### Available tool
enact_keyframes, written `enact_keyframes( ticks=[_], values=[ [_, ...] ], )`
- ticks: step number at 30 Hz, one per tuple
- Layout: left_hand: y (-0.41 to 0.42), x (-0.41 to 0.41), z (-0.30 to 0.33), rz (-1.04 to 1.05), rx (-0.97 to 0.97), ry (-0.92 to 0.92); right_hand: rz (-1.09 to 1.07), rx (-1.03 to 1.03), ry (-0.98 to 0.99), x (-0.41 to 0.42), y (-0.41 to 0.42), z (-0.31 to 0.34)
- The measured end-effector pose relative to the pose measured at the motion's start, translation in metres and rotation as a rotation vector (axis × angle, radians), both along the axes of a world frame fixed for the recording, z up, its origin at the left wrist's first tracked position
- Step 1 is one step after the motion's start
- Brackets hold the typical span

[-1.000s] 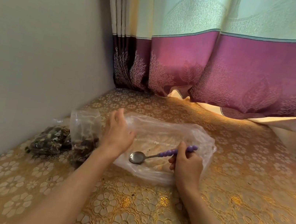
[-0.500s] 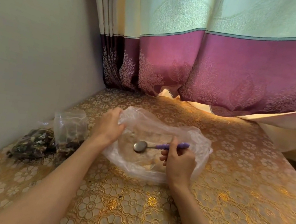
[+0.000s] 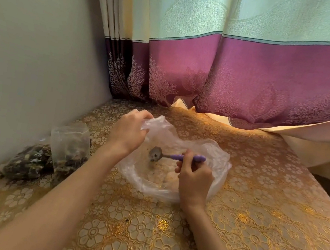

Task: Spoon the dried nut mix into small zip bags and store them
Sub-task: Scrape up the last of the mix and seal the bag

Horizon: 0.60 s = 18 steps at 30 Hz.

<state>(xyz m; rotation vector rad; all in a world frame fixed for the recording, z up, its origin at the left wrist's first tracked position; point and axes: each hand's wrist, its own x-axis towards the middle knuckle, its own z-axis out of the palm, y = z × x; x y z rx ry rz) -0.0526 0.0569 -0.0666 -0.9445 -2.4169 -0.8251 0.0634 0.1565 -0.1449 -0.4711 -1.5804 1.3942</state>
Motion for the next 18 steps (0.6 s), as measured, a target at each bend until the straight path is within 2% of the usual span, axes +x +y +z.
enact_keyframes(
  ticks=[3,7,10,12,15,16,18],
  values=[
    [-0.004,-0.001,-0.001,-0.014,0.055,-0.025,0.058,0.147,-0.058,0.000,0.000,-0.002],
    [-0.009,-0.004,0.000,-0.011,0.111,-0.064,0.045,0.209,0.023,0.001,0.005,0.001],
    [-0.016,-0.004,-0.001,0.016,0.143,-0.101,0.074,0.256,0.002,0.004,0.011,0.002],
    [-0.022,-0.002,-0.003,0.030,0.134,-0.130,0.109,0.121,0.057,0.007,0.018,0.005],
    [-0.031,0.002,-0.009,0.098,0.073,-0.137,0.069,-0.174,0.264,0.013,0.038,0.021],
    [-0.034,0.004,-0.011,0.144,0.040,-0.106,0.051,-0.259,0.322,0.015,0.046,0.027],
    [-0.037,0.011,-0.016,0.238,-0.032,0.087,-0.002,-0.397,0.358,0.022,0.061,0.035]
  ],
)
